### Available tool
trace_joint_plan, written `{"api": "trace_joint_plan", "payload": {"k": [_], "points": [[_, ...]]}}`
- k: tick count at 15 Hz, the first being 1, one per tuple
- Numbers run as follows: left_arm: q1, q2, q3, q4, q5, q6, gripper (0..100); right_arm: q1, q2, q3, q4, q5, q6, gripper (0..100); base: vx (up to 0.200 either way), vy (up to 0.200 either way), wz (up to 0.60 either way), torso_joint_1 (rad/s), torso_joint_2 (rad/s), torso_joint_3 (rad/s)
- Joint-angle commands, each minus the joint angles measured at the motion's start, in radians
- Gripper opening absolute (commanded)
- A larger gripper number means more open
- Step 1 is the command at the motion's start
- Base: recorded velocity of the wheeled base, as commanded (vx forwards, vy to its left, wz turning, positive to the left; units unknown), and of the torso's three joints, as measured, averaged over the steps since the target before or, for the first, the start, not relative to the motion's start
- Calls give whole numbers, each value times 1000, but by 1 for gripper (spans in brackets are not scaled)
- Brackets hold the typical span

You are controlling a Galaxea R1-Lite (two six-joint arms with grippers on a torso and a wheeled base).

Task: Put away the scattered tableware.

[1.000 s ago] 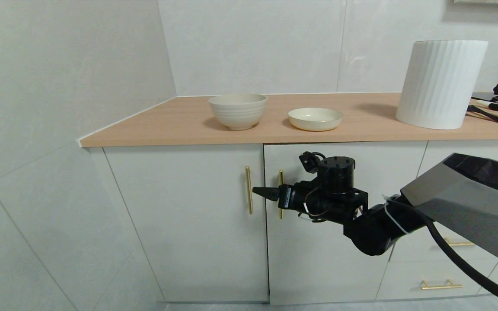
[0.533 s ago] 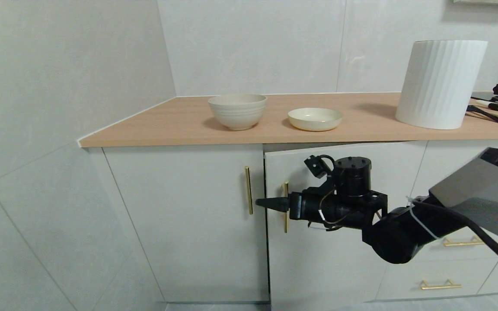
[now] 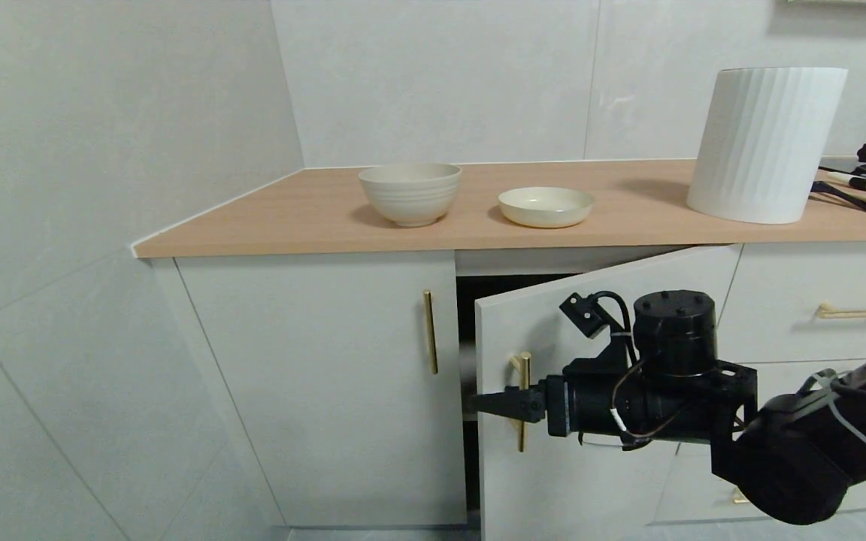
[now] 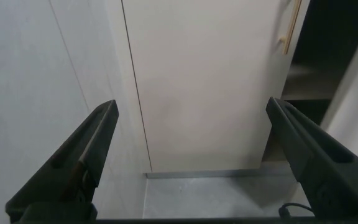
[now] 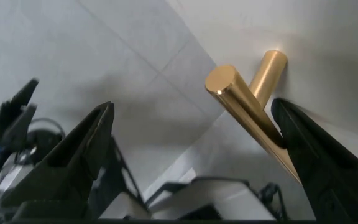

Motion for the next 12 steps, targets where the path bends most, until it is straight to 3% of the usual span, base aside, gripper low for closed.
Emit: {"api": "trace_joint_plan", "payload": {"k": [1,5,7,10,12], "points": [[1,0,0,0,-1,0,100,23,-78,60,-2,15,2,100,0,0,0,0,0,0],[1,0,-6,-2,4,38,100,24,-102,113,-5,12,4,100,0,0,0,0,0,0],[-11,60,-159,32,-47,38,100,35,-124,127,-5,14,2,100,0,0,0,0,0,0],[-36,433,-507,74,-208,17,100,52,-127,132,-4,14,4,100,0,0,0,0,0,0],[-36,644,-650,69,-271,-12,100,56,-130,144,-5,12,2,100,0,0,0,0,0,0]]}}
